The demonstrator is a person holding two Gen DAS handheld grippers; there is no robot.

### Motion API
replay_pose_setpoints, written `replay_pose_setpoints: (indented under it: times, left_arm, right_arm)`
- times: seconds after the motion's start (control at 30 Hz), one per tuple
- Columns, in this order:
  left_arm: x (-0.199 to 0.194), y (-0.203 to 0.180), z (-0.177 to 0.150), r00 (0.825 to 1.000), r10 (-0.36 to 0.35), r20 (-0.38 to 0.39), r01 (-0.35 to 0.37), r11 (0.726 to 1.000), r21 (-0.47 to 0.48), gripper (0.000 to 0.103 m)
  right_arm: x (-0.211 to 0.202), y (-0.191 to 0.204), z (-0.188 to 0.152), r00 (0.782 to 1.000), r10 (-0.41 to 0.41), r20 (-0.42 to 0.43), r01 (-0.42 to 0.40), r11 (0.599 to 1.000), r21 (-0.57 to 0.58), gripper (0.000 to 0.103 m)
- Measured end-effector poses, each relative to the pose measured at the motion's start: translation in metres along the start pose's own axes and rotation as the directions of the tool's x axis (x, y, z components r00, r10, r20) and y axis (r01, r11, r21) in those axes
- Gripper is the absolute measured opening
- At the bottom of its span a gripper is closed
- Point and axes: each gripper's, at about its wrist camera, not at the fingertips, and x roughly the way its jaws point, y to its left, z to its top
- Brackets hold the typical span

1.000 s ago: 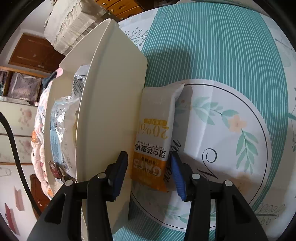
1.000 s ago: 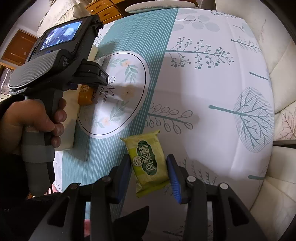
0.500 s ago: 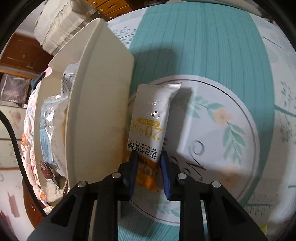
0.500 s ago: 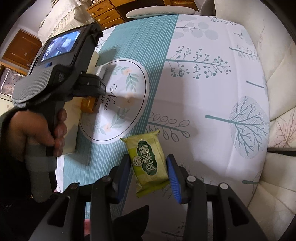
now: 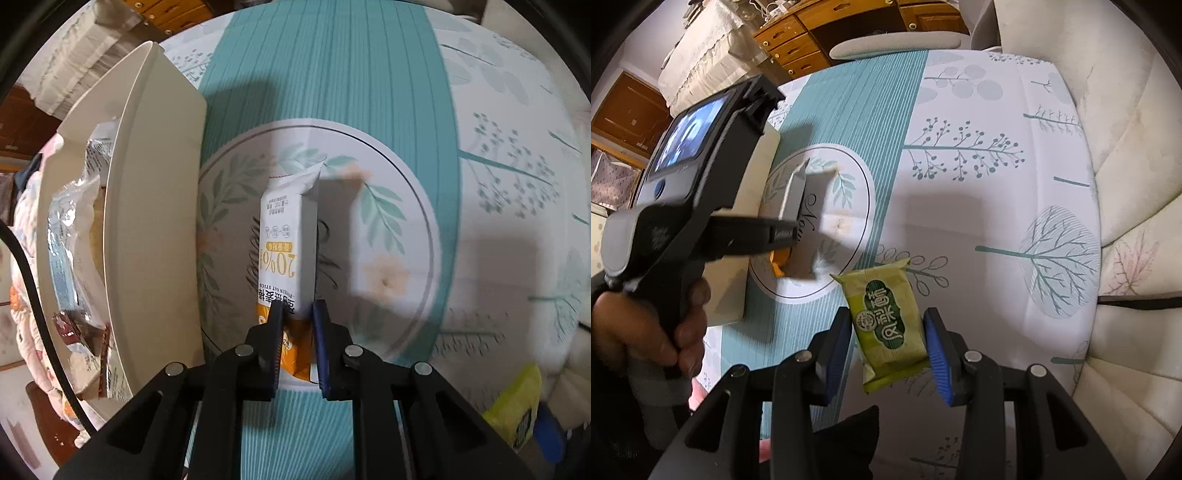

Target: Organize snacks

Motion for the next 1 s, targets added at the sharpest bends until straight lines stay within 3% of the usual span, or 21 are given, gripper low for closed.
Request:
replay_pose_setpoints:
  times: [0.43, 0.53, 0.73, 1.0]
  left_arm:
    - [-0.083, 0.007, -0.057, 0.985, -0.158, 0.074, 0.147, 0.980, 0.134, 0.008]
    - [-0.100, 0.030, -0.061, 0.973, -0.209, 0.094, 0.194, 0.969, 0.150, 0.006]
    - [-0.129, 0.066, -0.068, 0.954, -0.259, 0.150, 0.227, 0.953, 0.202, 0.005]
    - [-0.163, 0.144, -0.077, 0.915, -0.312, 0.257, 0.249, 0.936, 0.248, 0.005]
  right_arm:
    - [-0.028, 0.026, -0.008, 0.995, -0.034, 0.089, 0.030, 0.998, 0.056, 0.041]
    - [-0.034, 0.041, -0.009, 0.993, -0.035, 0.111, 0.029, 0.998, 0.060, 0.041]
    - [-0.044, 0.078, -0.011, 0.985, -0.044, 0.169, 0.032, 0.996, 0.077, 0.041]
    - [-0.050, 0.147, -0.010, 0.968, -0.011, 0.252, -0.010, 0.996, 0.085, 0.041]
